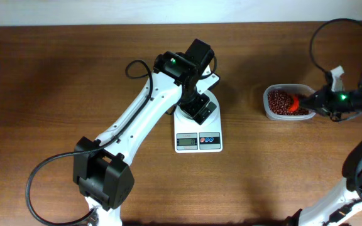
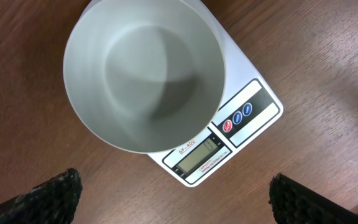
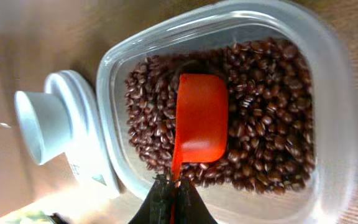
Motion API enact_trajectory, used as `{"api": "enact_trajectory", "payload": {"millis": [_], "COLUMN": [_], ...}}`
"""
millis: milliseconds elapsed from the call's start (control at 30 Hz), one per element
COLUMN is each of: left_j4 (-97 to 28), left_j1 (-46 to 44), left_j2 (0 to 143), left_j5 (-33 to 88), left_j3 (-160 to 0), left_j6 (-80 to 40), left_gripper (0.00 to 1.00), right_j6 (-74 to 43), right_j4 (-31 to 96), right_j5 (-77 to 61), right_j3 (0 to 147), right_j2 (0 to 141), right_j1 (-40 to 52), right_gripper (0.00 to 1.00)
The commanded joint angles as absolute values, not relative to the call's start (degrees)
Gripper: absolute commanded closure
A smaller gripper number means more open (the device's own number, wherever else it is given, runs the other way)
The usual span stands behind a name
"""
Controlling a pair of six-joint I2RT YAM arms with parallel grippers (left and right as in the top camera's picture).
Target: Scoop item into bowl and weigh 50g on scale
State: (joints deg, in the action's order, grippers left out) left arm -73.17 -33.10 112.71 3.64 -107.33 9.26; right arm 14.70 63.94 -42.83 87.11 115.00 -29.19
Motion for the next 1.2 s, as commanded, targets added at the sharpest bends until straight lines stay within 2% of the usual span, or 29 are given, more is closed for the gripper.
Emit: {"api": "enact_trajectory", "payload": {"millis": [0, 200, 567, 1167], "left_j4": [-73.06, -73.08, -73.06, -73.08], "left_j1": [-33.01, -33.01, -33.01, -33.01], "left_j2": [111.59, 111.59, 111.59, 111.59], "left_j5": [3.25, 3.25, 3.25, 3.25], "left_j3": [-106.63, -106.63, -106.63, -106.63], "left_j6": [9.98, 9.98, 9.98, 9.98], "left_gripper": [0.01, 0.01, 0.01, 0.01], "right_j6": [17.87, 18.02, 18.00, 18.02], "right_j4": [64.07, 60.23, 60.80, 63.66], "right_j5": [-51.55, -56.12, -65.63, -62.11], "right_j3": [85.67, 81.91, 81.62, 81.62], "right_j2": [115.66, 115.68, 115.68, 115.66], "right_j1": [-31.33, -33.85, -39.44, -39.79], "right_gripper": [0.96, 0.96, 0.96, 0.96]}}
